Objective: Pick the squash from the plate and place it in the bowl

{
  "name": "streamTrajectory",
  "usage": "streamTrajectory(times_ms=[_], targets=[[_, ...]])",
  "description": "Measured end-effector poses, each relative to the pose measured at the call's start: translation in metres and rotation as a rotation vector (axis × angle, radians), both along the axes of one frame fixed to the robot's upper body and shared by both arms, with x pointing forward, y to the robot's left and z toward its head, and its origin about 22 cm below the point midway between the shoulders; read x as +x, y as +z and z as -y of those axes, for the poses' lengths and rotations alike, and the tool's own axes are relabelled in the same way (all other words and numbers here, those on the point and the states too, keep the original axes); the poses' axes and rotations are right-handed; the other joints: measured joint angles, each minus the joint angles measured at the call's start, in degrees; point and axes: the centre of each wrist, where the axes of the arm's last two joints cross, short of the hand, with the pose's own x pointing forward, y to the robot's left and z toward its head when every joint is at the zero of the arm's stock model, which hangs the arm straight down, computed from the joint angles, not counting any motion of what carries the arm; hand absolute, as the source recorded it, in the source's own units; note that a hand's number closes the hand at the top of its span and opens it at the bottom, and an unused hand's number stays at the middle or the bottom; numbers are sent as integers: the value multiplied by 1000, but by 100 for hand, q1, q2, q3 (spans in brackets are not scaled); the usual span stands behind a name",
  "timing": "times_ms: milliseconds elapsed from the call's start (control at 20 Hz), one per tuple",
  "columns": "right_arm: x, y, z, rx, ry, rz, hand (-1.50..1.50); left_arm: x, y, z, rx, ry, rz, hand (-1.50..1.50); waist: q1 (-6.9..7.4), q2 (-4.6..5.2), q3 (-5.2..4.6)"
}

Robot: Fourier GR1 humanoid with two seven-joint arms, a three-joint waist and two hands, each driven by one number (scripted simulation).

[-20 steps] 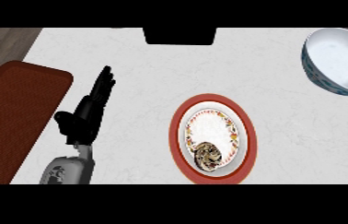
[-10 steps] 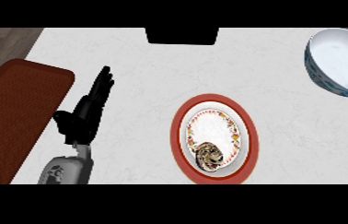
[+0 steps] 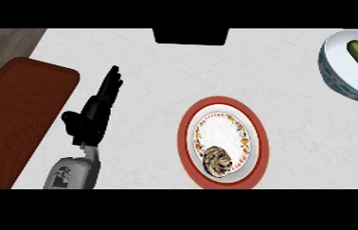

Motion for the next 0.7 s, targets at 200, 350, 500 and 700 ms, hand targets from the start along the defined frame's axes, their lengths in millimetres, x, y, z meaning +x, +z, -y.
streamTrajectory(times_ms=[200,350,500,700], targets=[[-7,-15,8,91,72,-42,-150,-2,-1,5,-6,-3,4,0,29,13,8],[-12,-19,14,165,130,-5,-150,0,-1,3,-2,-1,1,0,9,11,10],[-13,-10,19,233,150,84,-150,0,4,-3,0,0,3,0,14,2,11],[-15,0,26,302,141,207,-150,-2,2,-3,6,-1,3,0,-5,-6,7]])
